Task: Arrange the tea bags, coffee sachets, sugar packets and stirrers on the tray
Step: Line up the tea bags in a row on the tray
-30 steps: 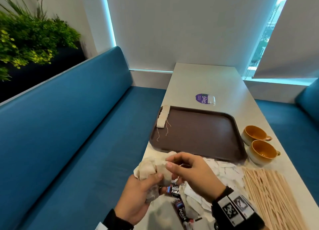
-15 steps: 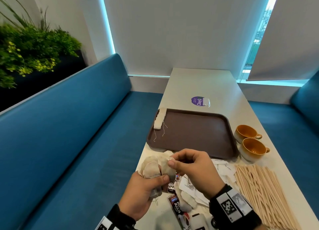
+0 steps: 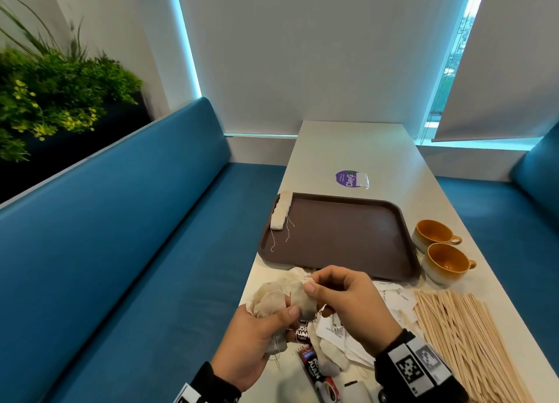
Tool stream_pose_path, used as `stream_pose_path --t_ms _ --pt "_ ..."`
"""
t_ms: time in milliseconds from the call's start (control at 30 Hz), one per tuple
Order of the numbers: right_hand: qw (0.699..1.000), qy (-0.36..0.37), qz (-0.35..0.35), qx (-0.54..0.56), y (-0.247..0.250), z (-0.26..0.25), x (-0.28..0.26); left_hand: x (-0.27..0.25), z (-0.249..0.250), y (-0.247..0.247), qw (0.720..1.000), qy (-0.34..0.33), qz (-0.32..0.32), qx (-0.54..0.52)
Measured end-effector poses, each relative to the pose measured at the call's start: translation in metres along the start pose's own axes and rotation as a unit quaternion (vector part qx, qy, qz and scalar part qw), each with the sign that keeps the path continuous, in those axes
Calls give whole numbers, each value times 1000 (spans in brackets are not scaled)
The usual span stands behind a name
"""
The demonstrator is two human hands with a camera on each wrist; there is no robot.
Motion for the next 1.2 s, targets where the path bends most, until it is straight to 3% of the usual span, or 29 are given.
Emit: stream_pose_path --t_ms 200,333,467,600,733,967,1200 --pt "998 34 27 44 -1 1 -1 7 2 5 999 -1 42 -18" --pt "998 57 -10 14 -9 1 -6 12 4 13 997 -1 65 -28" --pt "999 32 -24 -15 -14 15 0 14 3 12 997 20 61 -48" --pt "1000 -9 2 -7 -12 30 17 19 -7 24 985 93 85 -121" --pt "998 -27 7 -59 -7 34 54 25 -18 43 968 142 99 -181" --pt "992 -35 49 -112 3 53 164 39 -26 75 970 124 154 -144" --pt "984 -123 72 -107 1 95 238 54 -37 94 972 127 171 -99"
Point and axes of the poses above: each hand's wrist, its own x-axis towards the middle knuckle, its own y-axis out of the back of the hand, z = x × y, the point moved 5 cm from there along x, towards the middle knuckle, and after that the axes turned 4 degrees about y, right-handed, at the moved point
